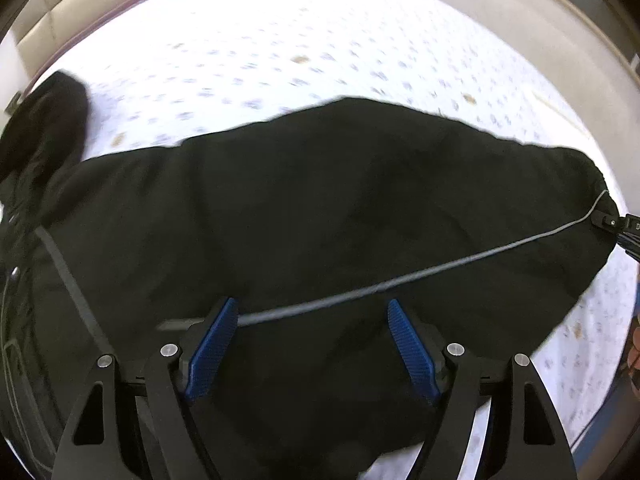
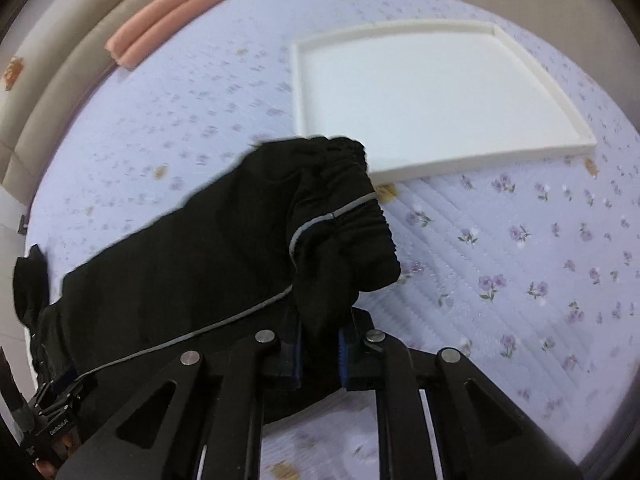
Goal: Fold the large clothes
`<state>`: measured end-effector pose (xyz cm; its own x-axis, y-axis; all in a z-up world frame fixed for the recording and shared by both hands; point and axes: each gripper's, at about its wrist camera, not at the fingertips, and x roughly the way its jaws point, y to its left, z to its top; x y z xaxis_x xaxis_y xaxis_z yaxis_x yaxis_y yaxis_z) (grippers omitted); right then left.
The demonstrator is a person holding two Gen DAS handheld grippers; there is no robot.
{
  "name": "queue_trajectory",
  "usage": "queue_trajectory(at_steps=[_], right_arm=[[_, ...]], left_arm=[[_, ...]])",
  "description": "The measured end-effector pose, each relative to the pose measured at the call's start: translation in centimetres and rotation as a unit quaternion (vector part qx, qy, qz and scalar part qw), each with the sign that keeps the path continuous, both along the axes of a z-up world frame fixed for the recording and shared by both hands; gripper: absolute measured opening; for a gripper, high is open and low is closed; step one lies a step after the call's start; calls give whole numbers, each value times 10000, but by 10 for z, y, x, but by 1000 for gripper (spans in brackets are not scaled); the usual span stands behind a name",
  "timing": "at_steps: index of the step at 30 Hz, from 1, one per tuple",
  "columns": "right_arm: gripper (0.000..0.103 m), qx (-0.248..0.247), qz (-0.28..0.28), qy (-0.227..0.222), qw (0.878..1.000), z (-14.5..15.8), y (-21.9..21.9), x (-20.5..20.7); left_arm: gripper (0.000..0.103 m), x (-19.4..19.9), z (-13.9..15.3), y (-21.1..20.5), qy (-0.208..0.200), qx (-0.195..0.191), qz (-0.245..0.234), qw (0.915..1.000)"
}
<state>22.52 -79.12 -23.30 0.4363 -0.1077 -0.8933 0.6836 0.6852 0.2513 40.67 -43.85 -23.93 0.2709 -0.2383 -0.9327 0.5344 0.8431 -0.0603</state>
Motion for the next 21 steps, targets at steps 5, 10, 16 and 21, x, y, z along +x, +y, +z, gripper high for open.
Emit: queue_trajectory(at_steps=[5,10,16,21], right_arm=[[14,-174,367,-479,9980,55,46,9],[14,-244,968,-716,9924,88,123,43],[14,-370,1962,-687,9775,104,271,92],[14,-232,2660,-646,9615,100,388,124]], left_arm=[[79,-11,21,71,-115,41,347,9993],[79,-10,33,160,-164,252,994,9946],[79,0,57,274,-168,318,1808,9829],[79,4,66,366,-142,283,2432,9695]])
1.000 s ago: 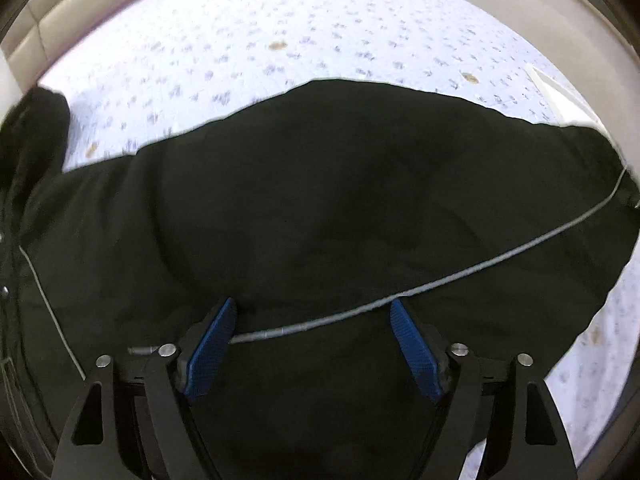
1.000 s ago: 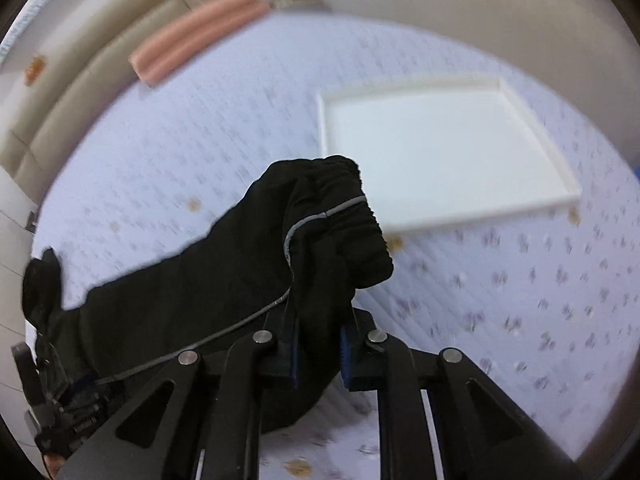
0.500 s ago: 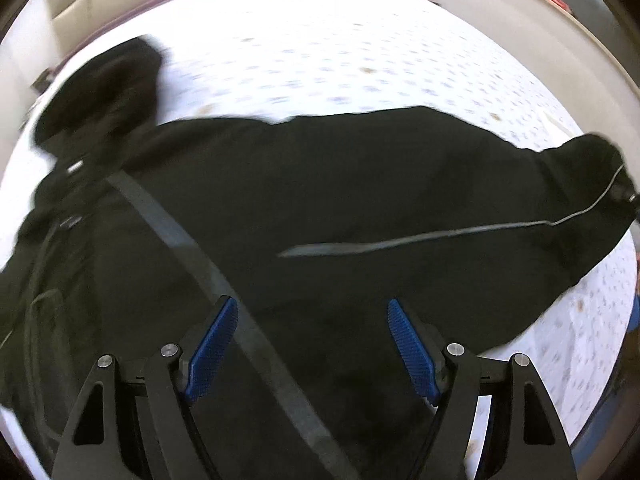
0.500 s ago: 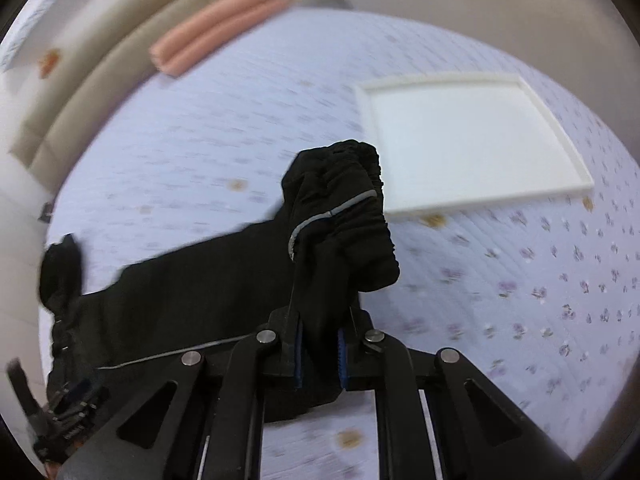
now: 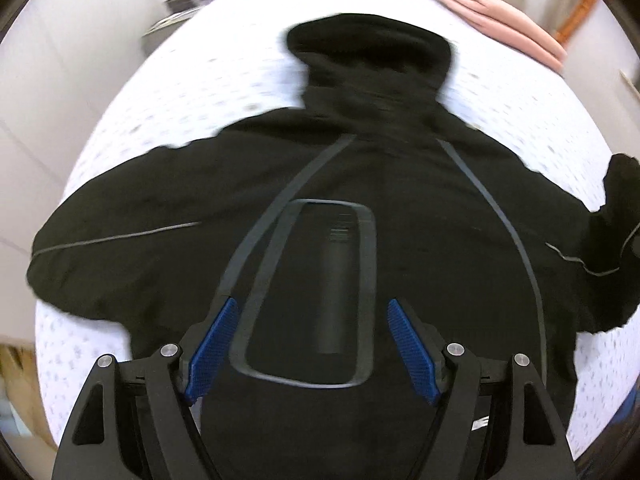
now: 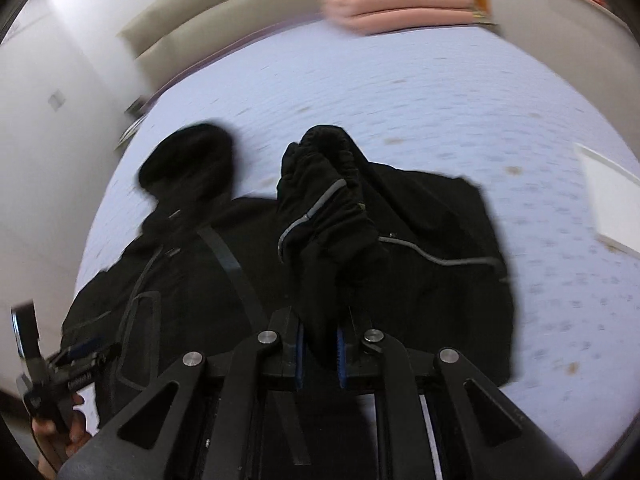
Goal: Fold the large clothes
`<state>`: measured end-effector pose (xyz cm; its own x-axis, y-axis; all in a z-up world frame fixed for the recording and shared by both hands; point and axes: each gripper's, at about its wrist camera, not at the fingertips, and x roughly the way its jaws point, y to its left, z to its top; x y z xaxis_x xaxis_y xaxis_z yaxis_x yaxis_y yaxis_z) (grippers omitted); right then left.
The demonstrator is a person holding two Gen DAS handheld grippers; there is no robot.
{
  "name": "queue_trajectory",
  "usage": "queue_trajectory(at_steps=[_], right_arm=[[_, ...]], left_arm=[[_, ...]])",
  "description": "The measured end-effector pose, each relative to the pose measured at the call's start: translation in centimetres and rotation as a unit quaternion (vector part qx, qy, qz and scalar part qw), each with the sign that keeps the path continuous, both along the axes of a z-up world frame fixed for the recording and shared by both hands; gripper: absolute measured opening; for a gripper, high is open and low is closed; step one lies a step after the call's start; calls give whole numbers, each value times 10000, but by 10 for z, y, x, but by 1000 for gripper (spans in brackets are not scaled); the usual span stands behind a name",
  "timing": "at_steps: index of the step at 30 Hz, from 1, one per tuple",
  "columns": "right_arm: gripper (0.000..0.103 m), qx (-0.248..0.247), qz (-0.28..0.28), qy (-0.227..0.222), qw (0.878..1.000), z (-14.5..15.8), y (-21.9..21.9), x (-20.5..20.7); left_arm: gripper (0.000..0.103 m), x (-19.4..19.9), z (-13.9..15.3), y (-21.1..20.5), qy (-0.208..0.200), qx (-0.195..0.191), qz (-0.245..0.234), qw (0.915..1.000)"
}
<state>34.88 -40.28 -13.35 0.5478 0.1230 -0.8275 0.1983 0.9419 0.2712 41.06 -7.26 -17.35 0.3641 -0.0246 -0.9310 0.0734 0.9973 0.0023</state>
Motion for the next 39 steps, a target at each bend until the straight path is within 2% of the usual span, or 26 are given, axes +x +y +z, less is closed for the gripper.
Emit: queue_trajectory(at_steps=[5,8,11,15,19,22,25,26,27,31,32,35,37,39], right_arm=[[14,-58,709,93,9974,-10,113,34],[14,-313,1150,45,9929,-11,175,57],[14,-142,1515,211,9881,-22,231,75],[14,-189,2081,571,9762,-55,301,88],[14,-631,2360,1068,9638,-106,348,96],[18,-832,2416,1307,9579,-135,354,96],[32,-749,2468,1212,9585,-134,356,95],[39,-645,2492,1217,9586,-131,354,94],[41,-527,2528,1215,9584,-126,353,92],[43,-184,2698,1103,9564,-90,332,70],[43,-95,2690,923,9587,-76,318,59],[57,-129,2379,700,9687,-53,267,42],[57,-297,2067,676,9756,-49,235,47],[57,-681,1517,753,9832,-54,190,49]], left_arm=[[79,6,-4,59,45,-4,303,9995],[79,6,-8,80,121,-34,465,9988],[79,12,-12,109,80,5,628,9980],[79,17,-20,143,87,19,972,9952],[79,16,-30,174,170,56,1212,9925],[79,15,-38,190,245,104,1278,9914],[79,15,-45,201,299,57,1306,9910],[79,15,-45,201,302,31,1295,9911],[79,17,-45,201,298,-10,1268,9915],[79,26,-37,195,213,-296,1046,9938],[79,30,-35,190,183,-369,939,9947],[79,41,-31,170,156,-579,548,9967],[79,46,-32,155,148,-727,288,9968],[79,53,-36,134,220,-995,-40,9948]])
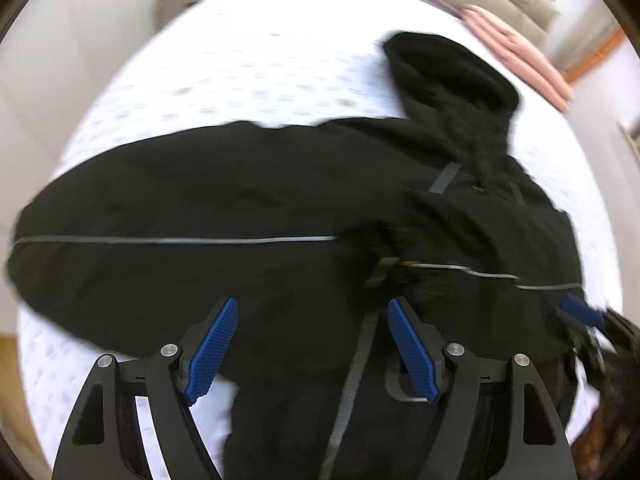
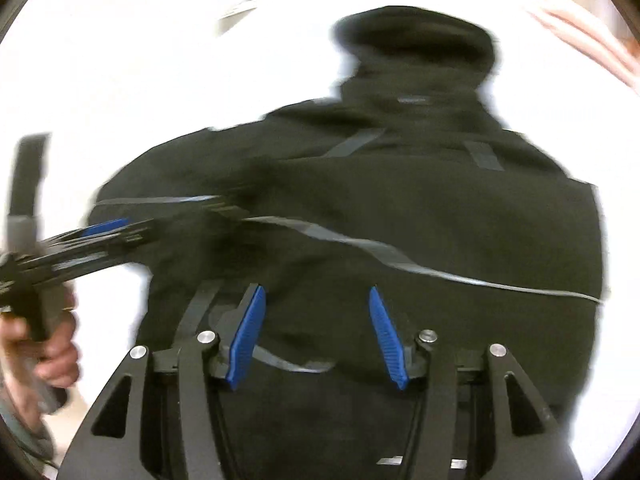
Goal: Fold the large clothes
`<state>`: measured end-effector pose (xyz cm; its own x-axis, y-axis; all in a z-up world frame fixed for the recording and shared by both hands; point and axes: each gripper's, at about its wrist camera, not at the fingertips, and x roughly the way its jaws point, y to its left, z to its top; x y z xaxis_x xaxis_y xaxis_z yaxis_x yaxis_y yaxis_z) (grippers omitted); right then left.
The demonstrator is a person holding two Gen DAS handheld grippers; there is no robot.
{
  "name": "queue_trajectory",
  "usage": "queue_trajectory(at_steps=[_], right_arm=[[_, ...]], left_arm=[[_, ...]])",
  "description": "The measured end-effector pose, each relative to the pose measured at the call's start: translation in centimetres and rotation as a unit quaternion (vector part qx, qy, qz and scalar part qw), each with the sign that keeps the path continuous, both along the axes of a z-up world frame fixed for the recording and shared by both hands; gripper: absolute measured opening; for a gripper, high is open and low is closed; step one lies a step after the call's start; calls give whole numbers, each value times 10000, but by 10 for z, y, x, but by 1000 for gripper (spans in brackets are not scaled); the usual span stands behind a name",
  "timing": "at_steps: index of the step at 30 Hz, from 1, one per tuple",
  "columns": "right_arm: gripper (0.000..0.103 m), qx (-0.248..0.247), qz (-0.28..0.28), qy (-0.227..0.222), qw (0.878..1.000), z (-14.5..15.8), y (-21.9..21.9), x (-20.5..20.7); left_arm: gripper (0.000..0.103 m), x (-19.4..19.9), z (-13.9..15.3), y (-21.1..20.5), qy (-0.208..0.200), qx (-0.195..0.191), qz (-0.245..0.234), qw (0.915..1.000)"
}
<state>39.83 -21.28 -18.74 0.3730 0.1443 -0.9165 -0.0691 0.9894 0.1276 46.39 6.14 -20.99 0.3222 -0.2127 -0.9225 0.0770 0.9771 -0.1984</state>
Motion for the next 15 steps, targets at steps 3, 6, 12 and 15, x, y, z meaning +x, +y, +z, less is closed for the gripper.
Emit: queue_trajectory(at_steps=[3,6,12,15], right_arm=[[50,-232,-763,163,9967,-24,-55,14],[29,-89,-1348,536,9894,-57,-91,22],[29,-482,-1072,477,9919,-65,-80,23],[29,-474,-1015,505,9924,-61,-80,22]], left_arm=[[79,11,-10,-26,90,-316,-300,9990],[79,16,-20,-43,207,-422,-425,9980],[30,31,-43,-53,577,-340,-342,9972],[22,28,-34,-46,340,-592,-250,9974]])
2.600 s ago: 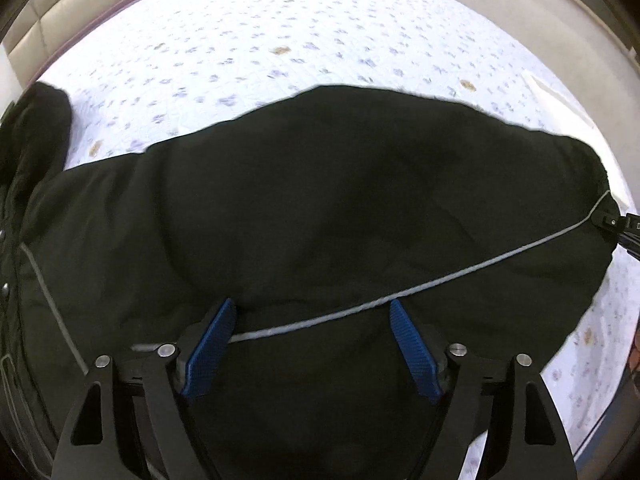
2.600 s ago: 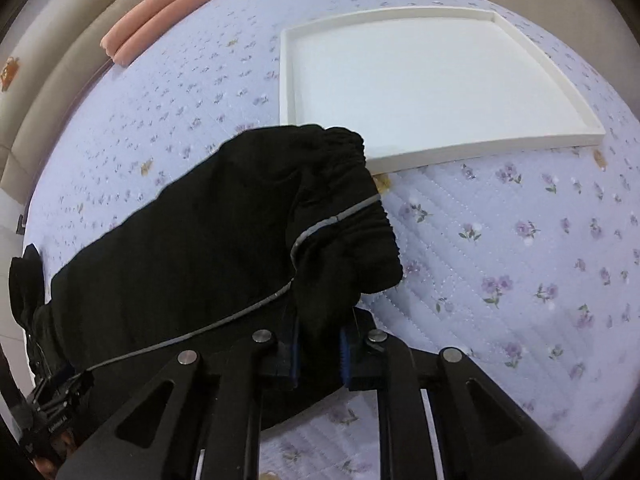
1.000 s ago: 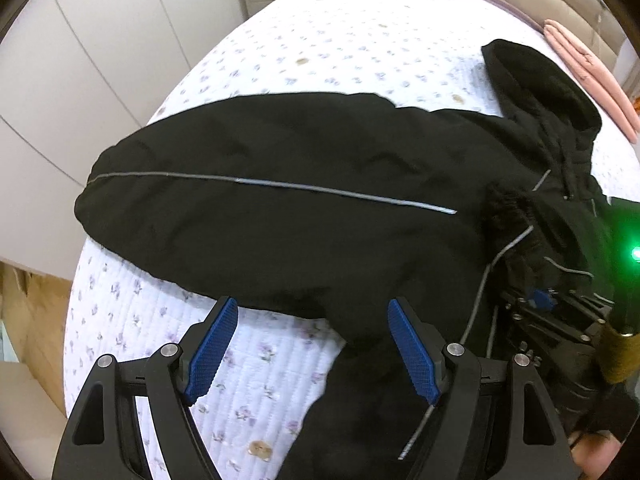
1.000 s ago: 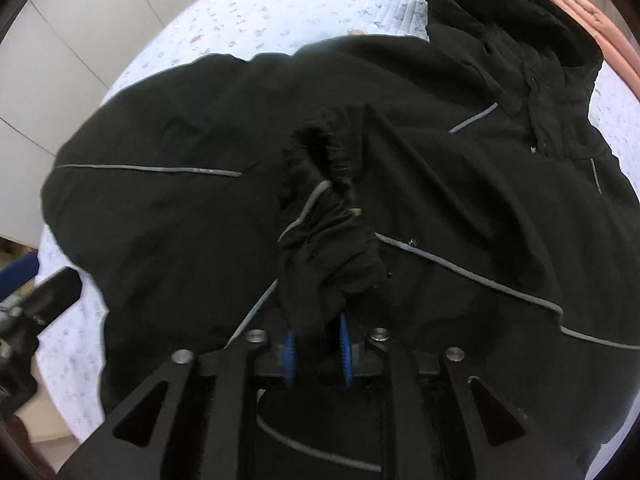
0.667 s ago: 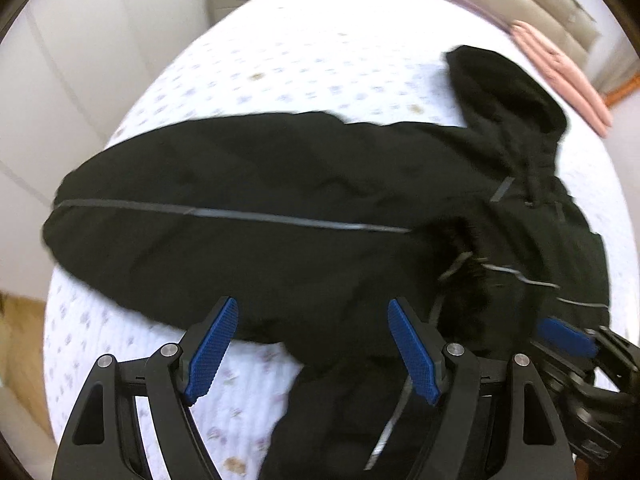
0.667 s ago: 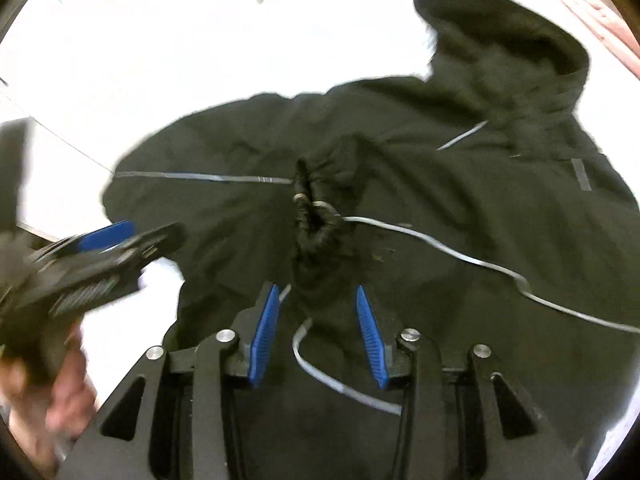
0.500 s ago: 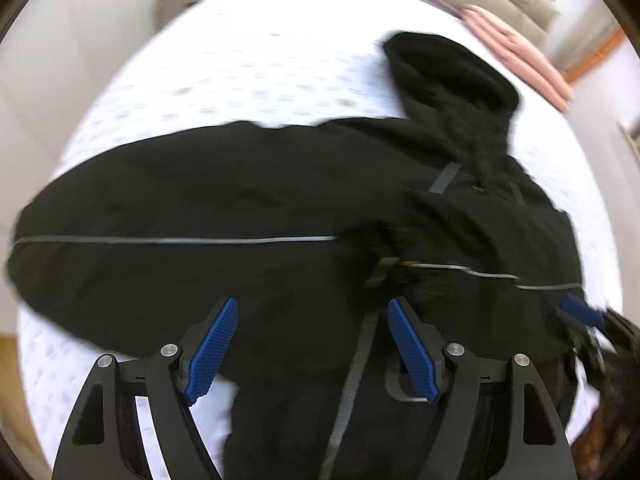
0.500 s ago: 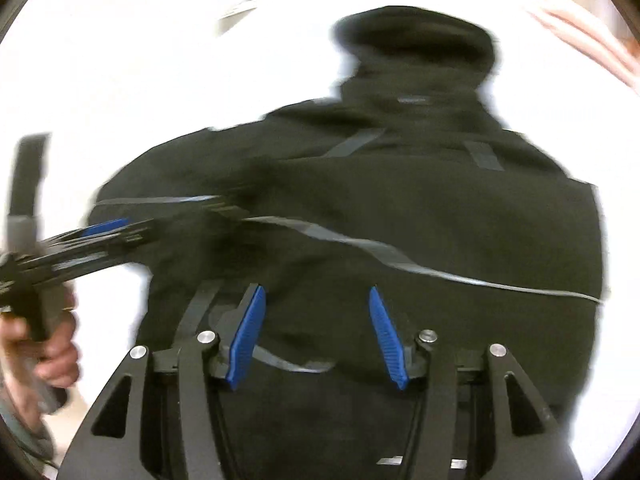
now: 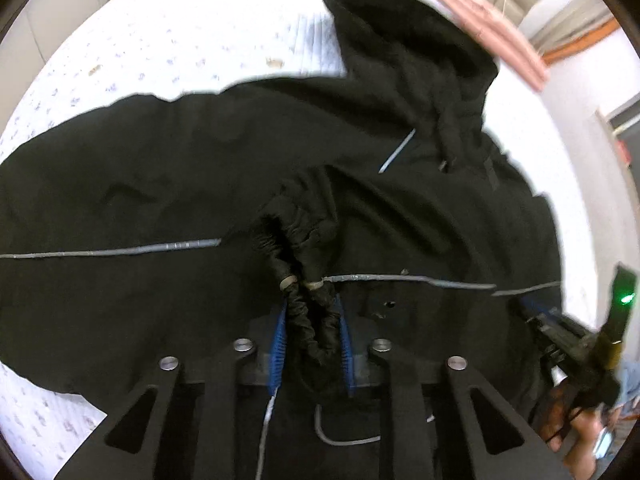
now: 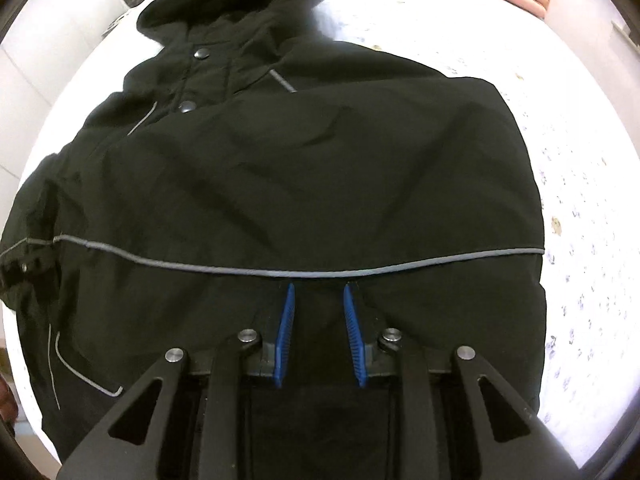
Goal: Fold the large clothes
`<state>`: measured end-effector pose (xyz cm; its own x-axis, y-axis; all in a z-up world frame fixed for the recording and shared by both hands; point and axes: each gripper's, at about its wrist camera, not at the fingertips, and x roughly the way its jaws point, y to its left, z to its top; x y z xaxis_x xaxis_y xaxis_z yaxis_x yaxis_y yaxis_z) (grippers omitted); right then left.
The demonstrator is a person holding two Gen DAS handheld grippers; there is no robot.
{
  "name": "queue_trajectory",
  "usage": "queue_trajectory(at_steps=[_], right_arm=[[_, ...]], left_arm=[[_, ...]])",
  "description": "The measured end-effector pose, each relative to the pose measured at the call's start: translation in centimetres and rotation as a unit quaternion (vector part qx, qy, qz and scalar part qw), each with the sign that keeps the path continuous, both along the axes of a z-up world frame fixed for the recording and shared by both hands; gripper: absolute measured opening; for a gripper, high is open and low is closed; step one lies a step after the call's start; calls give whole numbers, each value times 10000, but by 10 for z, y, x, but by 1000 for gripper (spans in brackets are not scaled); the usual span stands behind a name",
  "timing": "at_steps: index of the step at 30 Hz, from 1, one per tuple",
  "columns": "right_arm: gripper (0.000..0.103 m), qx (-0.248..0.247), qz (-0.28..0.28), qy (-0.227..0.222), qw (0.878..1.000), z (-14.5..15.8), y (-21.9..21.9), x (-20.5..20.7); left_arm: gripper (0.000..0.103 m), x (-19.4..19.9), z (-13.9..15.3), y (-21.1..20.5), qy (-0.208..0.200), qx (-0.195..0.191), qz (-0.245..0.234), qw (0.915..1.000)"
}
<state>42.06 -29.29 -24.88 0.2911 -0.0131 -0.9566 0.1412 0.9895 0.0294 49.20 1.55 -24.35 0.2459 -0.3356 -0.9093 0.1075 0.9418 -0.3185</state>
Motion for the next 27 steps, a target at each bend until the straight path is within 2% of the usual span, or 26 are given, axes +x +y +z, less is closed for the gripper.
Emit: queue_trajectory(at_steps=[3,6,7,9,11,12,15,18,19,20,22,23,24,25,27], right_arm=[[29,183,-95,-19,9998,13,-8,-3],[31,388,-184,-222,9988,28,-22,1],[33,395,-203,-257,9987,27,-20,7],[47,368,-247,-304,9986,26,-22,8],[51,309,-293,-197,9989,10,-20,8],[51,356,-299,-105,9989,-1,-20,8],[51,210,-173,56,9996,-28,-9,12],[60,54,-77,51,9999,-28,-1,20],[61,14,-78,84,9999,-28,1,21],[61,7,-96,104,9999,-26,2,22],[61,44,-177,45,9998,-15,2,21],[61,71,-208,-43,9998,-7,1,18],[61,91,-255,-184,9995,4,0,14],[61,116,-298,-286,9991,10,-1,14],[61,95,-444,-411,9981,20,-7,8]], left_arm=[[19,-3,25,20,-388,-393,253,9982],[18,-1,38,48,-552,-617,676,9943],[18,1,36,57,-537,-640,806,9932],[18,7,20,72,-354,-553,964,9932],[18,12,-10,82,47,-612,988,9932],[18,12,-27,85,223,-616,972,9931],[21,11,-33,84,79,-604,819,9948],[24,8,-23,82,-9,-344,764,9965],[24,5,-18,82,-61,-249,763,9968],[22,2,-5,79,-219,38,767,9968],[21,-2,16,78,-483,208,669,9964],[21,-5,28,75,-597,144,576,9964],[21,-8,39,70,-657,-133,446,9968],[22,-10,44,65,-647,-377,342,9966],[23,-7,45,46,-595,-611,47,9963]])
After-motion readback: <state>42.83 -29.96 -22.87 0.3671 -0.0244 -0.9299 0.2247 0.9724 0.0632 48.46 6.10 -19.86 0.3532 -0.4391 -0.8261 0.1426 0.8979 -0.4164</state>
